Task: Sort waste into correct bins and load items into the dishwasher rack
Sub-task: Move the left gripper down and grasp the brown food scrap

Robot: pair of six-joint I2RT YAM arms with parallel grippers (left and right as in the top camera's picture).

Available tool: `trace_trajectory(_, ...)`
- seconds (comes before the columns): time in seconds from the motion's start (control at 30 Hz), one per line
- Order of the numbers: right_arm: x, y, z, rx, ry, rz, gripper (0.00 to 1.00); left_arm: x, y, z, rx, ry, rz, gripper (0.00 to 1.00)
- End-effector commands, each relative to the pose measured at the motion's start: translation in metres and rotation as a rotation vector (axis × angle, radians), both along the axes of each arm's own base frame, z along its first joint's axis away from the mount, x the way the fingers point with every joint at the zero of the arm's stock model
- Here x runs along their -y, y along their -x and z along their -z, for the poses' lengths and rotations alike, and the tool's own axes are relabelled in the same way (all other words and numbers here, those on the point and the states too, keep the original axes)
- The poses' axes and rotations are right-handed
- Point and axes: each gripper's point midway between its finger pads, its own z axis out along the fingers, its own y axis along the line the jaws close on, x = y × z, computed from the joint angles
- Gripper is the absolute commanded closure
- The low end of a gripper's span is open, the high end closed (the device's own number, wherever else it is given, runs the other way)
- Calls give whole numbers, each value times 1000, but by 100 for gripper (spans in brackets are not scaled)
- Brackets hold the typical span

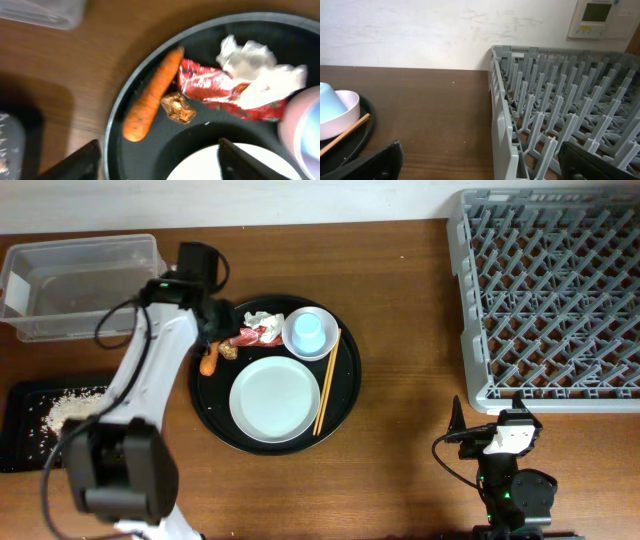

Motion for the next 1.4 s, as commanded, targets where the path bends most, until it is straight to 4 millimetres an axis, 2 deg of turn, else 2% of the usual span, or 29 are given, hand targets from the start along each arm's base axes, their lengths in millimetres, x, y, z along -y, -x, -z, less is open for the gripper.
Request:
trace_trajectory(0.0, 0, 0, 2, -2, 7, 1, 2, 17, -8, 25, -41, 80, 35, 28)
trace_trajectory(0.13, 0, 0, 3, -2, 7, 1, 2, 29, -11, 37, -52, 130, 44, 32)
trace_trajectory(0.17, 0, 0, 3, -2, 7, 1, 2, 30, -9, 42, -66, 136, 20, 35)
trace_trajectory(0.3, 0, 0, 3, -2, 7, 1, 2, 31, -1, 64, -117, 167, -129, 35)
trace_trajectory(0.4, 0, 0, 3, -2, 7, 1, 2, 35, 2, 78, -152, 188, -170, 35)
trace_trajectory(0.53, 0, 0, 2, -2, 7, 1, 2, 36, 3, 81, -155, 198, -222, 40)
trace_trajectory(0.77, 0, 0, 3, -2, 7, 1, 2, 23, -1, 82, -118, 163, -382, 40)
trace_trajectory(0.97, 0, 0, 3, -2, 7, 1, 2, 23, 2, 96, -135, 174, -491, 41)
trace_trajectory(1.07, 0, 0, 3, -2, 7, 1, 2, 24, -3, 103, -126, 180, -506, 41)
trace_trajectory(1.37, 0, 0, 3, -2, 7, 1, 2, 23, -14, 102, -78, 191, -525, 41)
